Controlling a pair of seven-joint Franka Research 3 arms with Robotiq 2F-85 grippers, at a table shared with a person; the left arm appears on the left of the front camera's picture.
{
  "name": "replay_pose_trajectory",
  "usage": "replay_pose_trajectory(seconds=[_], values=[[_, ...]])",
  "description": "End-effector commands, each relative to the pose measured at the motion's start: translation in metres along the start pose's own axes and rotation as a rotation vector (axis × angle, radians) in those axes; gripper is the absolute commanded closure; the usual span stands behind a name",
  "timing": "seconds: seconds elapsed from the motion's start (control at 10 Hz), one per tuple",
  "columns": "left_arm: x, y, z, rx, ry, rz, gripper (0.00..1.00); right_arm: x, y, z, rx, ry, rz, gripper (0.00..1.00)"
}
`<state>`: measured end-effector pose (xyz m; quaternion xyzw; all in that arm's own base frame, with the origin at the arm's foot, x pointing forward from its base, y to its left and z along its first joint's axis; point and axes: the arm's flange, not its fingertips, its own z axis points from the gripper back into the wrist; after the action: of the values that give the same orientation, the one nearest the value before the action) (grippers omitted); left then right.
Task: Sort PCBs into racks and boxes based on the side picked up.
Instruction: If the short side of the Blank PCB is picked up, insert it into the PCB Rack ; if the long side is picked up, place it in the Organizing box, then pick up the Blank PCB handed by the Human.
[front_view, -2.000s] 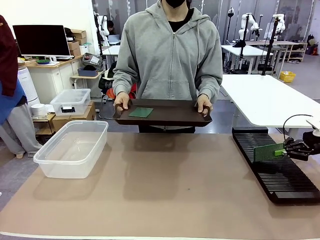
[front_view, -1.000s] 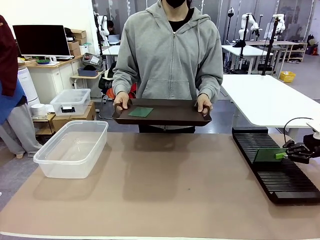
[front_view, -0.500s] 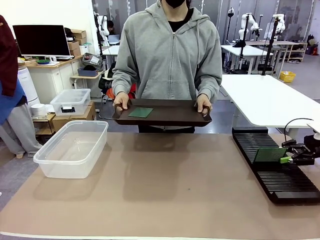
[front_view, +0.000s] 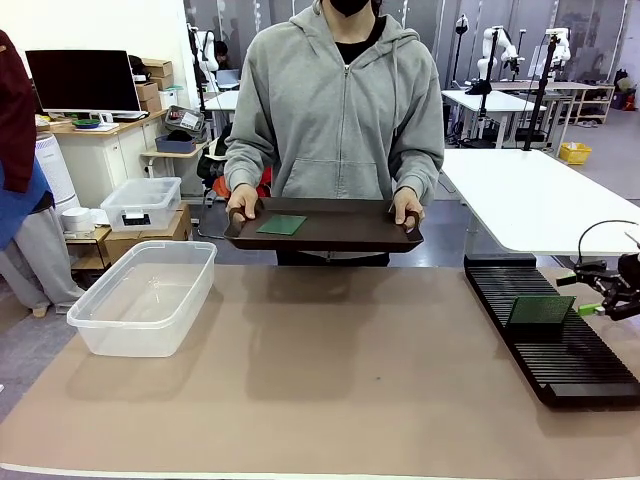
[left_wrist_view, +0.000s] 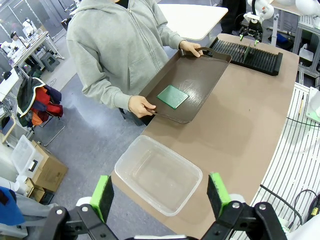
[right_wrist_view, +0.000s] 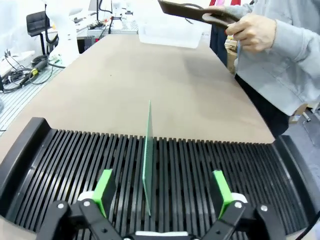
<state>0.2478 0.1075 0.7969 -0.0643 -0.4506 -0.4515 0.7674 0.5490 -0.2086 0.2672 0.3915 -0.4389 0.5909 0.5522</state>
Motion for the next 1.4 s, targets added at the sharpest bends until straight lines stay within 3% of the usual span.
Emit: replay_pose_trajectory(seconds=[0.0, 0.5, 0.6, 1.3], values=[[-0.001, -0.001, -0.001, -0.011, -0.010, -0.010, 0.00, 0.021, 0.002, 0.010, -0.012, 0.016, 0.062, 0.00], [-0.001, -0.001, -0.001, -0.011, -0.010, -0.010, 0.00, 0.074, -0.008, 0.022, -0.028, 0.053, 0.194, 0.00], [-0.001, -0.001, -0.001, -0.011, -0.010, -0.010, 0.00, 0.066, -0.009, 0.028, -0.037, 0.048, 0.145, 0.00], [-0.001, -0.001, -0.001, -0.011, -0.010, -0.010, 0.00, 0.066, -0.009, 0.028, -0.037, 0.048, 0.145, 0.00]])
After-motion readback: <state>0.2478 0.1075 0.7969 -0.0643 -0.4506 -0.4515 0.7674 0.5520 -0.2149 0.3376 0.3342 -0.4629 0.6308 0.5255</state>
